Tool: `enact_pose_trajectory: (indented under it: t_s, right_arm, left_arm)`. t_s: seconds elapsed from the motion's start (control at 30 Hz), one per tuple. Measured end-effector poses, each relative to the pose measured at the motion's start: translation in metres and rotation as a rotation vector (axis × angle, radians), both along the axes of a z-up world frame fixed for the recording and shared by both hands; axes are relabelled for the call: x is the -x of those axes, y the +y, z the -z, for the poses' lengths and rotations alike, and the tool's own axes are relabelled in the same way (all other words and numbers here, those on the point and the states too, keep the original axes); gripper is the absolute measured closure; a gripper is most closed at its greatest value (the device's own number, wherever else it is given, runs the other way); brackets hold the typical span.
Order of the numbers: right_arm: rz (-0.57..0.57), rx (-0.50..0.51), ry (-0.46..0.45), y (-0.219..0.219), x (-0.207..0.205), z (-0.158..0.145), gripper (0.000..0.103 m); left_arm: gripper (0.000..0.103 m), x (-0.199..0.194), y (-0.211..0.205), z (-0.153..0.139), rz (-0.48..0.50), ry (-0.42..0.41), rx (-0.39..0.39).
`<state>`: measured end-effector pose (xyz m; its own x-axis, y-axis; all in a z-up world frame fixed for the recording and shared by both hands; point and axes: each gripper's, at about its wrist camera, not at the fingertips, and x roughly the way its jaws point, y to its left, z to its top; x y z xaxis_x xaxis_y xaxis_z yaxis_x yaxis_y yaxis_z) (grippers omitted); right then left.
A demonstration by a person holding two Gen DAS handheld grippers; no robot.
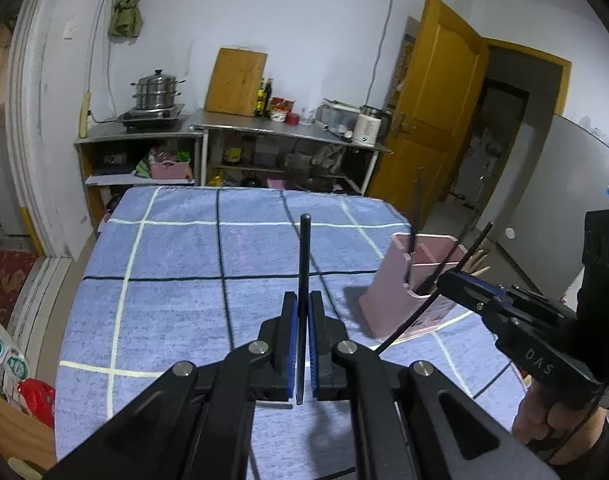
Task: Organize utensils
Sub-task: 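Lift both black chopsticks upright with both grippers above the pink basket, then lower the chopsticks into the pink basket and open both grippers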
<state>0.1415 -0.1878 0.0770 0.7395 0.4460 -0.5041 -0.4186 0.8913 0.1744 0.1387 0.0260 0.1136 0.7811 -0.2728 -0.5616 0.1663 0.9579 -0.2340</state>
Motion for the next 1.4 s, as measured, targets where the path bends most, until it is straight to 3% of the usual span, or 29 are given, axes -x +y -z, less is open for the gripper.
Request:
enact_pose_trajectory:
  t_s: [0.47,0.7,1.07,1.4]
  right_arm:
    - [0.131,-0.031,-0.013,-0.071,0.02,-0.008,0.098]
    - [0.176,-0.05,-0.057,-0.096,0.019,-0.031,0.098]
    - [0.225,-0.047,-0.155,-0.117,0.0,-0.076,0.098]
    - [0.255,-0.091,-0.194,-0.131,-0.031,-0.086,0.098]
  left_arm:
    - [0.098,-0.003,-0.065,-0.011,0.166,0.008,0.062]
    - [0.097,-0.013,-0.09,-0.036,0.213,-0.031,0.078]
    - [0.098,-0.044,-0.107,-0.08,0.214,-0.114,0.063]
    - [0.098,-0.076,-0.121,-0.088,0.196,-0.134,0.043]
